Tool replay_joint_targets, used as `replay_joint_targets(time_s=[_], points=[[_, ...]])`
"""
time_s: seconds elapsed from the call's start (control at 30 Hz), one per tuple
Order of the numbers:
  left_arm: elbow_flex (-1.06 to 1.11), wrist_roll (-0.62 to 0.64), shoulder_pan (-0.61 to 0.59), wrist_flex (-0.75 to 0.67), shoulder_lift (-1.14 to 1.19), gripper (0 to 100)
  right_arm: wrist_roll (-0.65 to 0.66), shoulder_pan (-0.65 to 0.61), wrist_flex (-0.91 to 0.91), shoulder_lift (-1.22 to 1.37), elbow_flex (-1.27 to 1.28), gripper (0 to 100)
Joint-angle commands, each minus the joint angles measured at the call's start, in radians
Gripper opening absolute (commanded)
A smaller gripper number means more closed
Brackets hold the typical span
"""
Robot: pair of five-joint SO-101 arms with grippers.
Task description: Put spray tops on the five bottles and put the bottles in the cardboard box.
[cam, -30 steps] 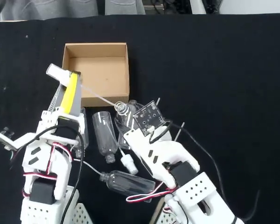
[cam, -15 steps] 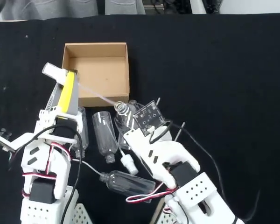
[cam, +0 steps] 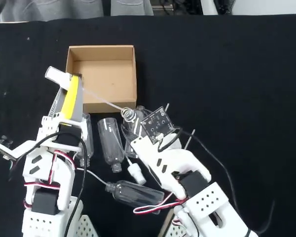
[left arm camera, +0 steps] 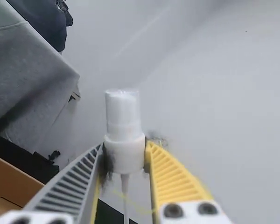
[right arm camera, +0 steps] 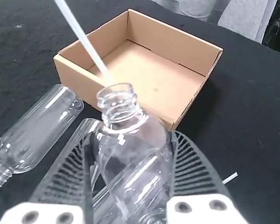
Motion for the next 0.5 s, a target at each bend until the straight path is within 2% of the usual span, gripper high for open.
replay_joint_targets(time_s=[0.0,0.23,0.47], points=[[0.008,-0.002,0.028,-0.025,-0.008,3,0.011,-0.017,-0.035,-0.033,-0.016,6.7],[0.039,-0.008,0.113,-0.02,-0.008,3,0.009,-0.012,-0.035,-0.033,-0.018,6.7],[0.076,-0.092,0.2,-0.018,-0.008,3,0.005,-0.012,-0.035,-0.033,-0.016,6.7]])
